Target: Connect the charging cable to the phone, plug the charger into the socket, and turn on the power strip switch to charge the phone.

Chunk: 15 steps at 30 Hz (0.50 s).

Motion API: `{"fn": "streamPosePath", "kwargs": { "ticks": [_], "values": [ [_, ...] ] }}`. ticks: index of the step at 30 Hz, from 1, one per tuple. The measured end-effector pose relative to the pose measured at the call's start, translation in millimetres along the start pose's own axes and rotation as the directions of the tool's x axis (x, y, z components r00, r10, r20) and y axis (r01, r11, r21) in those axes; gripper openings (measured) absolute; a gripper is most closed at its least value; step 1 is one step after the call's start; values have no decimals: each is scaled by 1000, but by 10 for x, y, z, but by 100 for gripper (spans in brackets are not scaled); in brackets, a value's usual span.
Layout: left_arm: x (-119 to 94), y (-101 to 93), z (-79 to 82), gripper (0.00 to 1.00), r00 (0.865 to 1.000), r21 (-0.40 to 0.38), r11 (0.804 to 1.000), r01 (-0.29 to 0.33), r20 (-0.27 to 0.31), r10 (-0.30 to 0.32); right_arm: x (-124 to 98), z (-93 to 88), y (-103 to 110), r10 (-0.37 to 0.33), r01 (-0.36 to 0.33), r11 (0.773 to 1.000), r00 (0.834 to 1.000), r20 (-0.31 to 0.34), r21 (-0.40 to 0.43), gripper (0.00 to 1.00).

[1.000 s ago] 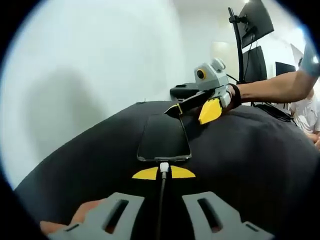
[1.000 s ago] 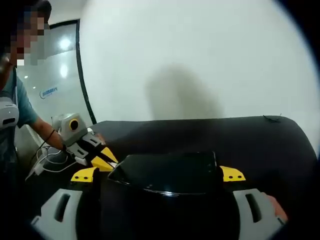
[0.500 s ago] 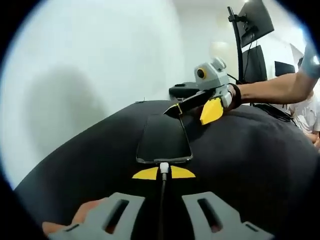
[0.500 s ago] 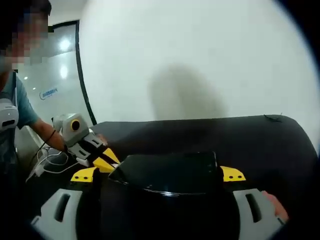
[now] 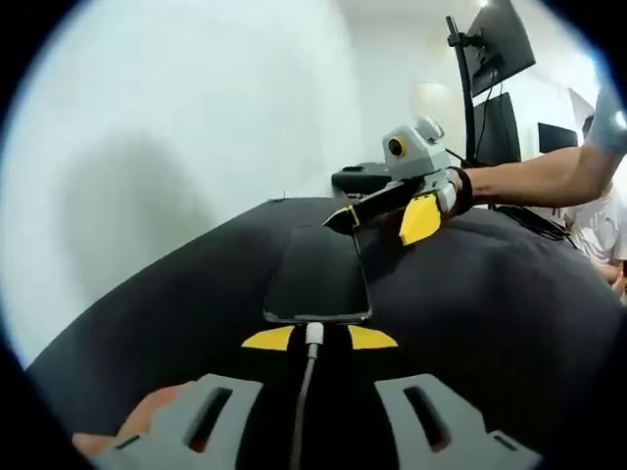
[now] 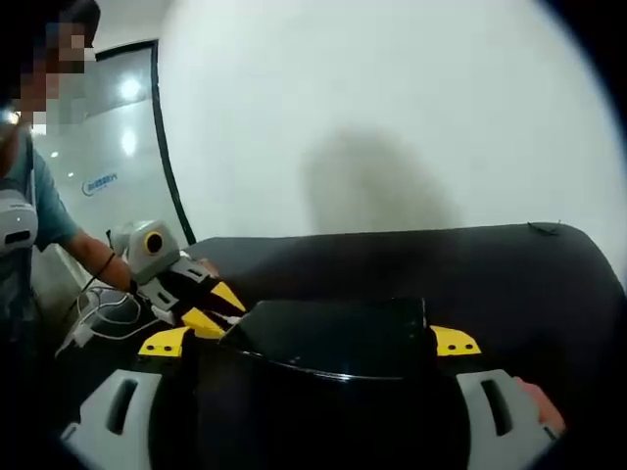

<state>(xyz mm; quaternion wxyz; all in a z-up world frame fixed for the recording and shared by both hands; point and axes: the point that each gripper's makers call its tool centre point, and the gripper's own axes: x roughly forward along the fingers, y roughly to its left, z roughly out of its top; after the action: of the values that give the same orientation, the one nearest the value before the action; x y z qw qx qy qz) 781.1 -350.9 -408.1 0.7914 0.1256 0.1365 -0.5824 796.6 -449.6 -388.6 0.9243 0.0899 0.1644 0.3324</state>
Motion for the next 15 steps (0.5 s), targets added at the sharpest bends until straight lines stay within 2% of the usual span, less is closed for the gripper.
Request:
{"fn": "streamPosePath", "kwargs": {
  "ticks": [4,7,8,9,13,15],
  "values": [
    [-213,0,-23,23,1000,24,1000,0,-19,0,19,7,2,-1,1,1000,1000,-10,-1,93],
    [-386,99,71,29,1000,48,998,-28,5,27,-81,165,-48,-59,55,997,996,67,53,93],
    [-470,146,134,30,999,45,998,-39,16,38,-173,255,-78,-97,91,994,988,116,57,93],
    [-528,170,184,30,999,43,998,-45,24,44,-237,288,-82,-117,110,993,984,135,52,93],
    [-836,243,476,33,994,26,997,-67,84,65,-467,349,175,-120,118,993,985,127,23,93],
    [-976,205,571,37,994,-1,999,-39,101,39,-540,311,403,-99,100,995,992,78,-2,91]
  ]
}}
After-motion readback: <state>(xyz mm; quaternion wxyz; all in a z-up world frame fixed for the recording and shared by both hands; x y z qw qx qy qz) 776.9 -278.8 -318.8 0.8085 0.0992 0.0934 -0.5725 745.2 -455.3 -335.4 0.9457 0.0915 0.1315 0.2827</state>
